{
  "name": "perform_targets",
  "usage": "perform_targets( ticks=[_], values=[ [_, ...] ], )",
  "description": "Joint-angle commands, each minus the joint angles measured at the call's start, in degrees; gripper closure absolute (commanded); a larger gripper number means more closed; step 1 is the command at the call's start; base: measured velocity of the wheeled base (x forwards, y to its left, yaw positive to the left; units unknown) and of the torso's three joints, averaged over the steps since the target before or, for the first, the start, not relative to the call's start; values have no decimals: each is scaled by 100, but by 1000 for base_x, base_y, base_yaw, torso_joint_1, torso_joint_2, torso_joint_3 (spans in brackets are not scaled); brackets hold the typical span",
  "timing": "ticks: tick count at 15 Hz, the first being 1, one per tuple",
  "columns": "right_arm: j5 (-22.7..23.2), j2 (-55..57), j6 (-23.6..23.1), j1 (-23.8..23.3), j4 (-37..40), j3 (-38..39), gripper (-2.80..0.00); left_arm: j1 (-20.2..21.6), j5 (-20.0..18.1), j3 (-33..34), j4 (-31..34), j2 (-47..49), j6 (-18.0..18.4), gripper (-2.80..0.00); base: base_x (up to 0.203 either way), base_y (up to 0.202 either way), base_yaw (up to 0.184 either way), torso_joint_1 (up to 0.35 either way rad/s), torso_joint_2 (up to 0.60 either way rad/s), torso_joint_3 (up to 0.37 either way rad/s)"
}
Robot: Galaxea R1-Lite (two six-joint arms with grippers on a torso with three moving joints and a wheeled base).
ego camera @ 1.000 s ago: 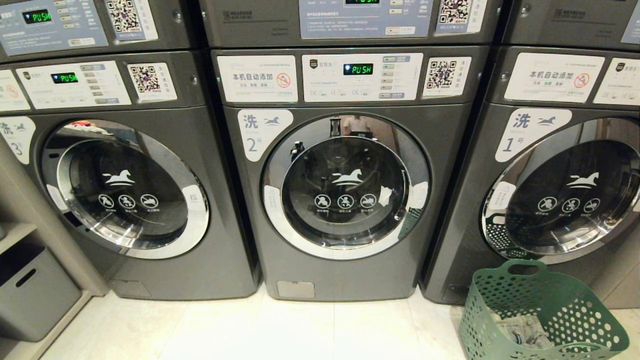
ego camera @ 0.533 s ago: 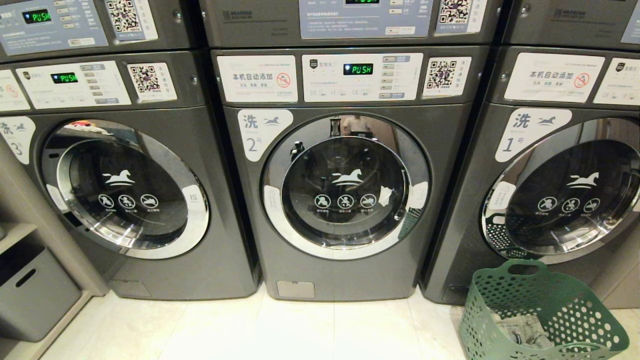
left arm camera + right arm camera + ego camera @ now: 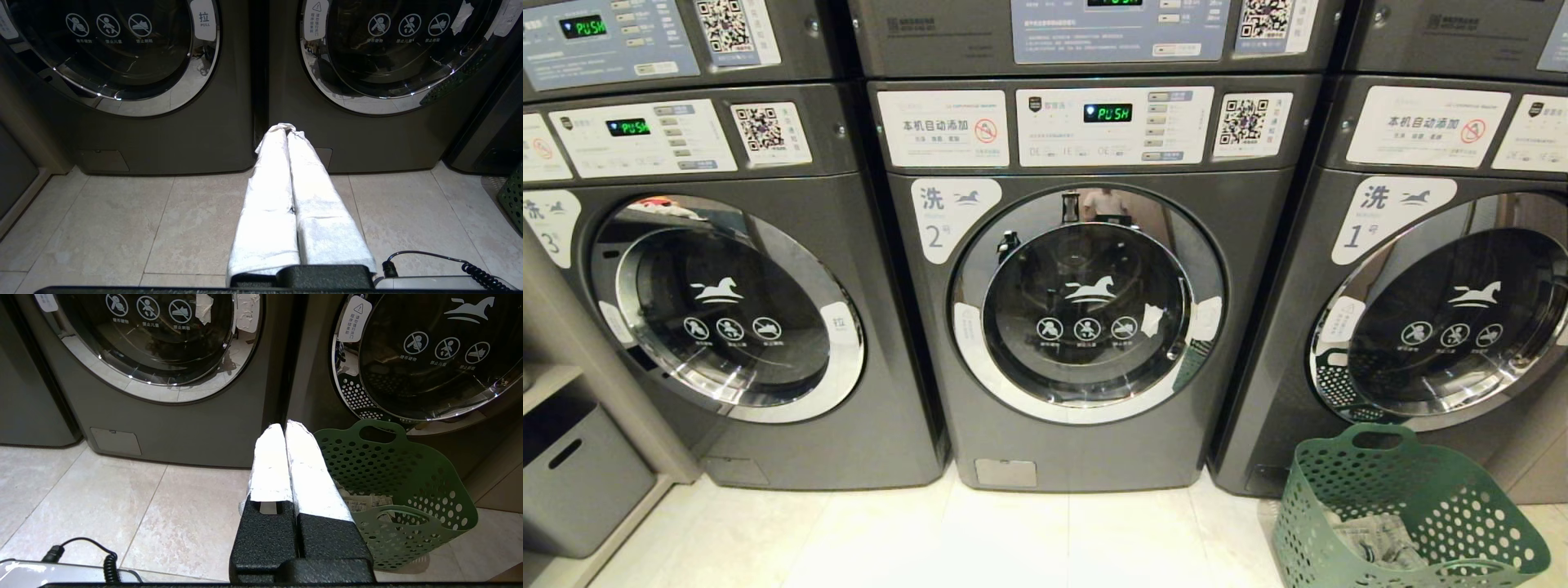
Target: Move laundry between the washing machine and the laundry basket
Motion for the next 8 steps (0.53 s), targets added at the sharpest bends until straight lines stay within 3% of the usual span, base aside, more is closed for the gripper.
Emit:
perform_targets(
  ticks=[1,8],
  values=[
    [-3,10,40,2,1,2,0,0,0,-6,-1,4,-2,0,0,0,0,0,0,0],
    [-3,10,393,2,-17,0,0,0,0,3,-9,4,-2,0,0,0,0,0,0,0]
  ],
)
